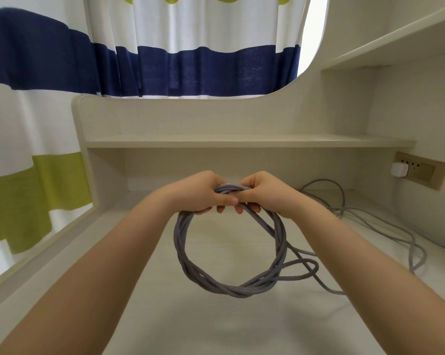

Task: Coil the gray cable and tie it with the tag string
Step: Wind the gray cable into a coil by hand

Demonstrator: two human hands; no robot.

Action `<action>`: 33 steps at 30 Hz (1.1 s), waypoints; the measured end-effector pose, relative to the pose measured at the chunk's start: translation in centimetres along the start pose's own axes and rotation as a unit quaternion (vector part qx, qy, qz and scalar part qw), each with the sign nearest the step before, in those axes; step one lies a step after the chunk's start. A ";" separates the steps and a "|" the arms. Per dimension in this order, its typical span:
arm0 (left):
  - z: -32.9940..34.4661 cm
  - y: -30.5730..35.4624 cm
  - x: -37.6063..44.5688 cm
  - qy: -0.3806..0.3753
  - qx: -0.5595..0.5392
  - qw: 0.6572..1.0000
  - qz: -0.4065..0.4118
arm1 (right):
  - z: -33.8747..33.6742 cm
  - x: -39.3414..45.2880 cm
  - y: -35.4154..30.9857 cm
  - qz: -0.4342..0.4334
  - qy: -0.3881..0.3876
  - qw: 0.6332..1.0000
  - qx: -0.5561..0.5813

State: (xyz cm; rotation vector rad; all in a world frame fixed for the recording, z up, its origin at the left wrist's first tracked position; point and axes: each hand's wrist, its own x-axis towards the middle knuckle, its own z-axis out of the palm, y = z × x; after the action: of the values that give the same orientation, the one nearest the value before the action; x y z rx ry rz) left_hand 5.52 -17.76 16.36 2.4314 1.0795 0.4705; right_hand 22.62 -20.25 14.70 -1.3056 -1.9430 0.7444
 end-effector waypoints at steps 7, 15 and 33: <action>0.3 -2.3 -0.6 0.097 -0.105 0.988 -0.055 | -1.4 -1.0 0.7 -0.001 0.054 0.999 0.001; 0.7 -3.2 -0.6 0.149 -0.148 0.974 -0.087 | -1.2 -1.9 1.2 -0.080 0.164 0.980 -0.080; 1.7 -4.7 -1.9 0.105 -0.356 0.928 -0.043 | -2.9 -1.6 3.3 -0.009 -0.060 0.998 0.027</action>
State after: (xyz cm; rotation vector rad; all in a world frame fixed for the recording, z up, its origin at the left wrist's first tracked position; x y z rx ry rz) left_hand 2.22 -16.84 12.23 1.7127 0.8831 0.9248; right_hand 27.17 -20.37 13.63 -1.2347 -2.0111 0.8799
